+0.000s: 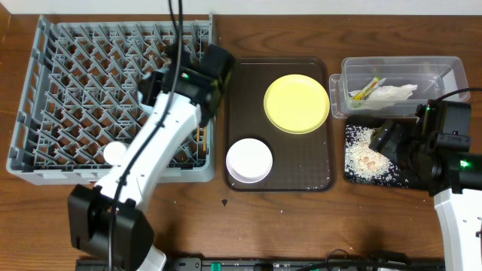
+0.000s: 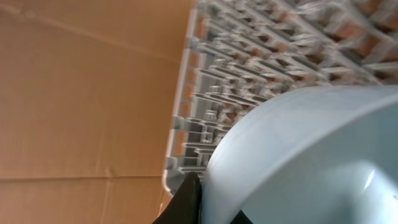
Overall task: Sort waste into correct bins and load items into the dishwasher
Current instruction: 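Place the light-blue bowl into the dish rack with the left gripper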
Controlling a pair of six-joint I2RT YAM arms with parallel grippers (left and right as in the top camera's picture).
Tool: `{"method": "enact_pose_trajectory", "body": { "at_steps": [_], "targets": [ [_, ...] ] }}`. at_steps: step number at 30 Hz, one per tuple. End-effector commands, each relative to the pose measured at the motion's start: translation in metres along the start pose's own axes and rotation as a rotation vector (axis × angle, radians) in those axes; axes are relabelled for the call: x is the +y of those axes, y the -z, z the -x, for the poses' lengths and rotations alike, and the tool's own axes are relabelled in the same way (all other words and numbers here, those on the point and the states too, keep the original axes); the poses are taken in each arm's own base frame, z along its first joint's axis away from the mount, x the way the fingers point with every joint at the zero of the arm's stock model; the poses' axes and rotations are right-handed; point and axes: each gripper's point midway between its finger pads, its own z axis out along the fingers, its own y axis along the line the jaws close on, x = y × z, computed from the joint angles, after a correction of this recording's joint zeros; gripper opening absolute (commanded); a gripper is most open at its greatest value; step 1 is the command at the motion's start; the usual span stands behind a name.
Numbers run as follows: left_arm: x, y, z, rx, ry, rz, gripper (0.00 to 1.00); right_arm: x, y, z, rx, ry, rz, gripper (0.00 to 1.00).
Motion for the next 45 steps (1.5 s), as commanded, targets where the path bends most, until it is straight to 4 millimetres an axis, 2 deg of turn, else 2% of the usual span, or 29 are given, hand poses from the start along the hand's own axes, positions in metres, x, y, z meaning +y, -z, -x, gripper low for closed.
{"method": "enact_pose_trajectory", "body": {
  "at_steps": [1,6,9,12,21,27,30,33,39,43,45],
  "targets": [
    [0.014,-0.021,0.001,0.021,0.018,0.127,0.07,0.000,0.001,0.001,-0.003,-0.012,0.004,0.80],
    [0.003,-0.050,0.000,0.068,0.030,0.167,0.07,0.000,0.001,0.001,-0.003,-0.012,0.004,0.80],
    [-0.003,-0.061,0.001,0.075,-0.004,0.233,0.07,0.000,0.001,0.001,-0.003,-0.012,0.004,0.80],
    [-0.009,-0.066,0.003,0.067,-0.036,0.300,0.08,0.000,0.001,0.001,-0.003,-0.012,0.004,0.80],
    [-0.051,-0.070,0.001,0.065,-0.095,0.261,0.08,0.000,0.001,0.001,-0.003,-0.012,0.004,0.80],
    [-0.073,-0.058,0.002,0.044,-0.130,0.201,0.17,0.000,0.001,0.001,-0.003,-0.012,0.004,0.80],
    [-0.077,-0.050,0.003,0.032,-0.158,0.195,0.33,0.001,0.001,0.001,-0.003,-0.012,0.004,0.80],
    [-0.087,-0.045,0.000,0.036,-0.180,0.151,0.42,0.001,0.001,0.001,-0.003,-0.012,0.005,0.80],
    [-0.132,-0.032,-0.015,0.093,-0.186,-0.103,0.45,0.002,0.001,0.001,0.001,-0.012,0.011,0.80],
    [-0.154,-0.009,-0.016,0.102,-0.155,-0.283,0.51,0.002,0.001,0.001,0.001,-0.012,0.011,0.80],
    [-0.161,0.009,-0.011,0.097,-0.121,-0.396,0.52,0.002,0.001,0.001,0.001,-0.012,0.011,0.80]
  ]
}}
